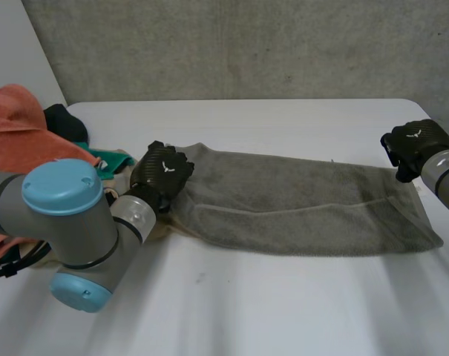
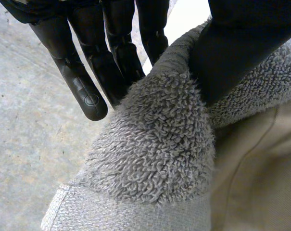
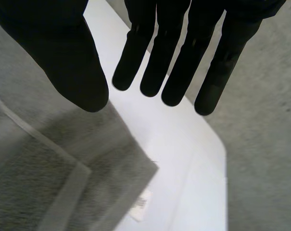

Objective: Fold the laundry.

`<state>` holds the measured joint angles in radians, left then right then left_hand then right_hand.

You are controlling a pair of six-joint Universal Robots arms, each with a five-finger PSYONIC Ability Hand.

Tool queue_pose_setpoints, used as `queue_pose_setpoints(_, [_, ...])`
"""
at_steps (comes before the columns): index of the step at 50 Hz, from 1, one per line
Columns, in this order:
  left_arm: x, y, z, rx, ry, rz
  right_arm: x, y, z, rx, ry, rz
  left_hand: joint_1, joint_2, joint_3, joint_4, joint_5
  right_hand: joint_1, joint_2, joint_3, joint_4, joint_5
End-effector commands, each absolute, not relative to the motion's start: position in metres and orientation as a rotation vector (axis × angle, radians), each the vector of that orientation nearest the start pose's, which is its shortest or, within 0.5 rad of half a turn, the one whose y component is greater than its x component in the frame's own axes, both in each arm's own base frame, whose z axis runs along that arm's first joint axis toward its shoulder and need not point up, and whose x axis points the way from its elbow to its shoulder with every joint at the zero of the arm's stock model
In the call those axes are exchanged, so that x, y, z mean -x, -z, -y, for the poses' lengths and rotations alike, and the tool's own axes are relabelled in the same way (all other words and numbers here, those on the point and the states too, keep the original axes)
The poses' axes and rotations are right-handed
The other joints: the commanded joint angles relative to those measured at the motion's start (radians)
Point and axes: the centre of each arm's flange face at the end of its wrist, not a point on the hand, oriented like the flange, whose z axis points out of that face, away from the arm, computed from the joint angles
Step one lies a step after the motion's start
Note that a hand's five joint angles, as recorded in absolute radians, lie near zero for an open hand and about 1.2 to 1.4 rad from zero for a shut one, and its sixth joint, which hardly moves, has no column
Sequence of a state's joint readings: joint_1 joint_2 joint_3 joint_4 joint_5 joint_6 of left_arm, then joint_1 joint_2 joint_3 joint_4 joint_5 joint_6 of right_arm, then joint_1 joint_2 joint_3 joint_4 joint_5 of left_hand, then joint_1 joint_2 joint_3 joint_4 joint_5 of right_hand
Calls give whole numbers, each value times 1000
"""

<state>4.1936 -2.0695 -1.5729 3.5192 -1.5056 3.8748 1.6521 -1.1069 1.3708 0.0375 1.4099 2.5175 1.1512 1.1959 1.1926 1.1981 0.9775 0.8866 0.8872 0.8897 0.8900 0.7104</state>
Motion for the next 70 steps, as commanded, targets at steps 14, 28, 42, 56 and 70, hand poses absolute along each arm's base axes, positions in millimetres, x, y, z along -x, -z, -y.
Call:
queue_pose_setpoints(14, [303,-171,278,-1320,2019,-1889,-159,-142,340,1107,1705,-2488,245,200,204,198,244,-228,-228,-231,-231,-226])
queue_pose_setpoints(28, [304,-176,281,-1316,2018,-1906,-167,-122,345,1164,1677,-2495,245,200,204,198,244,209,208,206,205,210])
queue_pose_setpoints(42, [326,-205,287,-1291,2166,-1816,-121,-185,374,927,2006,-2521,245,200,204,198,244,510,509,507,506,511])
queue_pose_setpoints(56, [418,-221,239,-1589,2476,-1785,-103,-178,385,831,2023,-2654,245,200,204,198,244,510,509,507,506,511])
queue_pose_setpoints(70, [400,-222,246,-1550,2218,-1718,-127,-170,369,910,1998,-2585,-977,-1021,-1018,-1024,-977,510,509,507,506,511])
